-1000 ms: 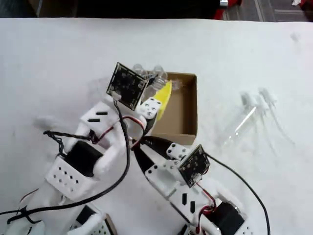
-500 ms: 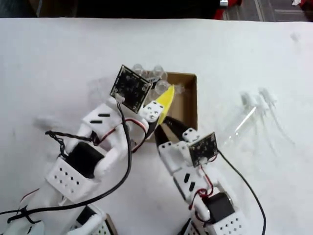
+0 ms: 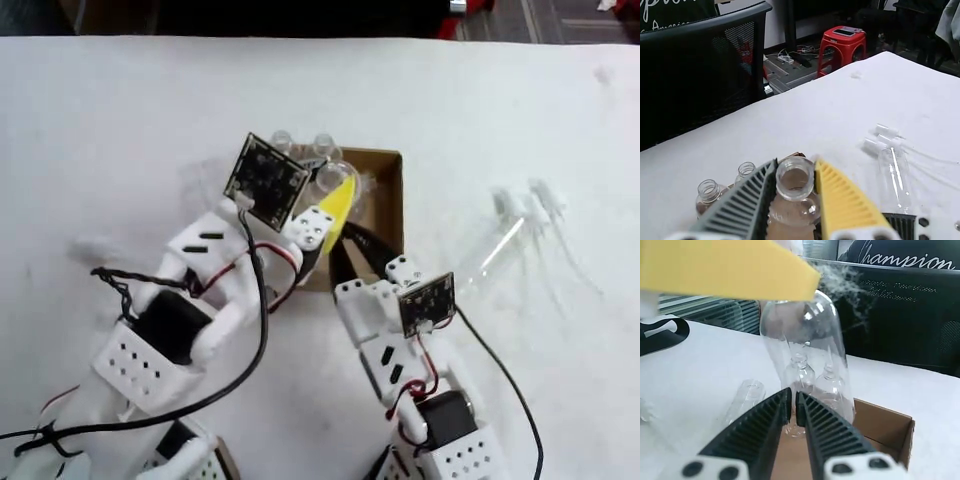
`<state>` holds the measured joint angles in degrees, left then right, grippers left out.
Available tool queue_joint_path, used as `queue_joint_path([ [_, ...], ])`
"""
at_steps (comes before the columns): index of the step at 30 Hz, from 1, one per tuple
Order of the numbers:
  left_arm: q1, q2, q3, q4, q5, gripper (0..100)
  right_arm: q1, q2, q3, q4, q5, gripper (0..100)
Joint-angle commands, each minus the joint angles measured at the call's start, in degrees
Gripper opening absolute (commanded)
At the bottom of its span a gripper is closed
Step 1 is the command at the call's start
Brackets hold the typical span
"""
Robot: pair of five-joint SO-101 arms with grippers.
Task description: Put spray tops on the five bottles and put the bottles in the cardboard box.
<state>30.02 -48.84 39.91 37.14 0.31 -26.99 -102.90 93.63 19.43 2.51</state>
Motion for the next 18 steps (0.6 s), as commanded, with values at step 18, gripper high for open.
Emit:
queue_joint_path([
  [18,1.2,33.2,-34.7,0.7,-6.5,3,35.8,-0.3,-0.5,-3.0,0.2,1.9],
])
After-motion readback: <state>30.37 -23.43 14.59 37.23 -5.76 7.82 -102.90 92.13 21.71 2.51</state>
